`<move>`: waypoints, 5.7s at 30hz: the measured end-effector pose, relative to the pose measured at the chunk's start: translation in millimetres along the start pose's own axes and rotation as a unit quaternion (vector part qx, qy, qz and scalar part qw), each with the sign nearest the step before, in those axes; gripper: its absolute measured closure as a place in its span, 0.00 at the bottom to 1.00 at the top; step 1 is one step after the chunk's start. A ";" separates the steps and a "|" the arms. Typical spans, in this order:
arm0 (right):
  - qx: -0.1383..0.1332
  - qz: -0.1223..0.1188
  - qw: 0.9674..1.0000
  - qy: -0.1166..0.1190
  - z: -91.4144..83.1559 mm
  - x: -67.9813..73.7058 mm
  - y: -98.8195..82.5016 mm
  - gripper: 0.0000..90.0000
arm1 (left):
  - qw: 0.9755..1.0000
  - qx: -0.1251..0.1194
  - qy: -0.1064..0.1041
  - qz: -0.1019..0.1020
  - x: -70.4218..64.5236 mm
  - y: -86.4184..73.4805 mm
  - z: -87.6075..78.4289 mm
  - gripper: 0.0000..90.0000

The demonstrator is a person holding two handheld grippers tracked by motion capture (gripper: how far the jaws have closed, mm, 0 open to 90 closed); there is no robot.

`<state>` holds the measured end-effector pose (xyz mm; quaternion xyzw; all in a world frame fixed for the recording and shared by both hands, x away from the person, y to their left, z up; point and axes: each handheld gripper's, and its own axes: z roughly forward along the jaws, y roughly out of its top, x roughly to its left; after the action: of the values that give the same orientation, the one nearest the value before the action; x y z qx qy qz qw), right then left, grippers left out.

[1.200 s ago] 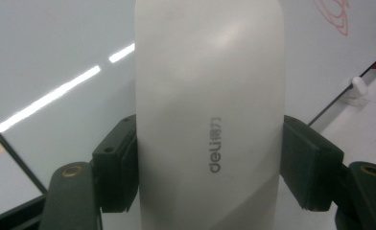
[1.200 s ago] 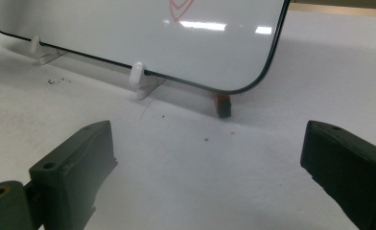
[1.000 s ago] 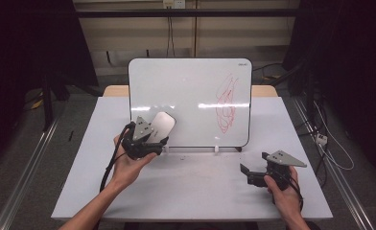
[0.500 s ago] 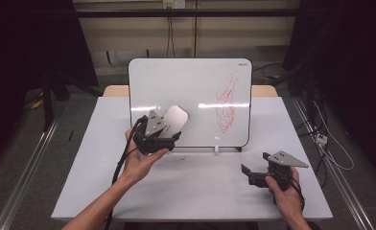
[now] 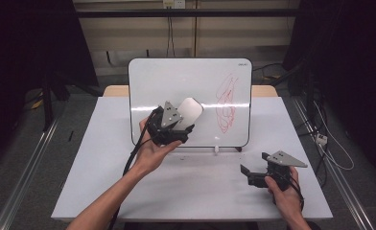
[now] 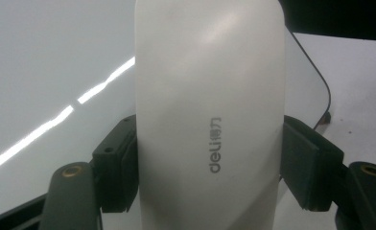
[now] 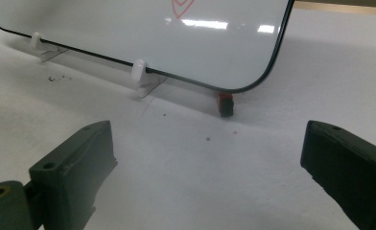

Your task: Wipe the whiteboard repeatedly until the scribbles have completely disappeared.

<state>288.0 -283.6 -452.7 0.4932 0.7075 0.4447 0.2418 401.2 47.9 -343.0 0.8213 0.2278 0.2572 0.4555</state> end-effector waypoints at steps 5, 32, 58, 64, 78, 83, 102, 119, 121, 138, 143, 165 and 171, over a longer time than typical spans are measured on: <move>0.001 0.000 1.000 0.001 1.8 0.7 0.6 0.05 | 1.000 0.004 0.002 0.009 1.1 4.1 8.9 0.34; -0.002 0.003 1.000 0.004 0.2 -1.4 -0.3 0.05 | 0.999 -0.026 0.020 0.011 8.4 52.4 47.7 0.34; -0.002 0.007 1.000 0.006 -0.3 -2.0 -0.7 0.05 | 0.997 -0.015 0.056 0.060 4.9 88.4 85.7 0.34; -0.001 0.006 1.000 0.006 -0.1 -2.6 -1.0 0.05 | 0.996 -0.009 0.066 0.065 7.2 95.2 95.5 0.34; -0.002 0.007 1.000 0.006 -0.8 -3.3 -1.9 0.05 | 0.993 0.003 0.094 0.074 3.2 107.2 120.1 0.34; -0.003 0.008 1.000 0.007 -1.0 -3.9 -2.1 0.05 | 0.990 0.016 0.108 0.085 0.5 104.9 128.4 0.34; 0.000 0.007 1.000 0.007 -0.5 -2.7 -1.9 0.05 | 0.988 0.020 0.123 0.090 -5.5 98.9 133.8 0.34; 0.000 0.004 1.000 0.007 -0.1 -1.2 -1.6 0.05 | 0.988 0.024 0.110 0.102 -24.5 78.7 133.5 0.34; 0.000 0.003 1.000 0.007 0.0 -1.1 -1.7 0.05 | 0.989 0.026 0.108 0.102 -28.7 74.2 133.1 0.34; -0.001 0.004 1.000 0.006 0.1 -1.6 -1.6 0.05 | 0.990 0.022 0.105 0.092 -34.0 68.8 132.1 0.34; -0.001 0.002 1.000 0.008 0.3 -1.2 -1.3 0.05 | 0.991 0.020 0.100 0.087 -31.4 72.6 133.4 0.34; -0.002 0.006 1.000 0.009 -1.6 -3.6 -2.4 0.05 | 0.990 0.016 0.089 0.104 -10.3 109.4 144.1 0.33; -0.002 0.008 1.000 0.008 -2.0 -3.7 -2.7 0.05 | 0.987 0.016 0.100 0.124 -15.0 107.3 144.7 0.34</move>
<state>286.6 -288.1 -454.4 0.4950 0.7045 0.4519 0.2335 495.9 -104.2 -319.0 0.8206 0.1725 0.3885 0.3821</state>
